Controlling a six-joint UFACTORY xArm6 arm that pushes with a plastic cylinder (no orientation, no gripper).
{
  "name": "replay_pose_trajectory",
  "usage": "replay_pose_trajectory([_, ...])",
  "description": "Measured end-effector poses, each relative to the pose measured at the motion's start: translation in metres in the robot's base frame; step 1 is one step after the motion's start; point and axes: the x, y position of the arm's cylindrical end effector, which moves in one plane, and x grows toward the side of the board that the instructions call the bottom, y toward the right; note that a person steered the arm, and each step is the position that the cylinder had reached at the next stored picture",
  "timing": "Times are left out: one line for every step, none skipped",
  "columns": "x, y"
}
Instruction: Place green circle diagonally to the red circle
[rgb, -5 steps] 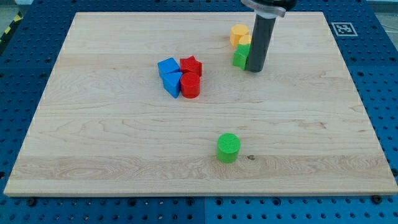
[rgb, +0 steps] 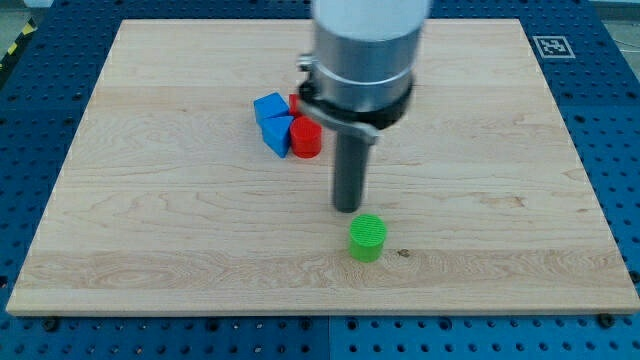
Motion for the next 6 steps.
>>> replay_pose_trajectory([0.034, -0.031])
replay_pose_trajectory([0.085, -0.012])
replay_pose_trajectory([0.080, 0.041])
replay_pose_trajectory([0.024, 0.073])
replay_pose_trajectory([0.012, 0.081])
replay_pose_trajectory([0.050, 0.061])
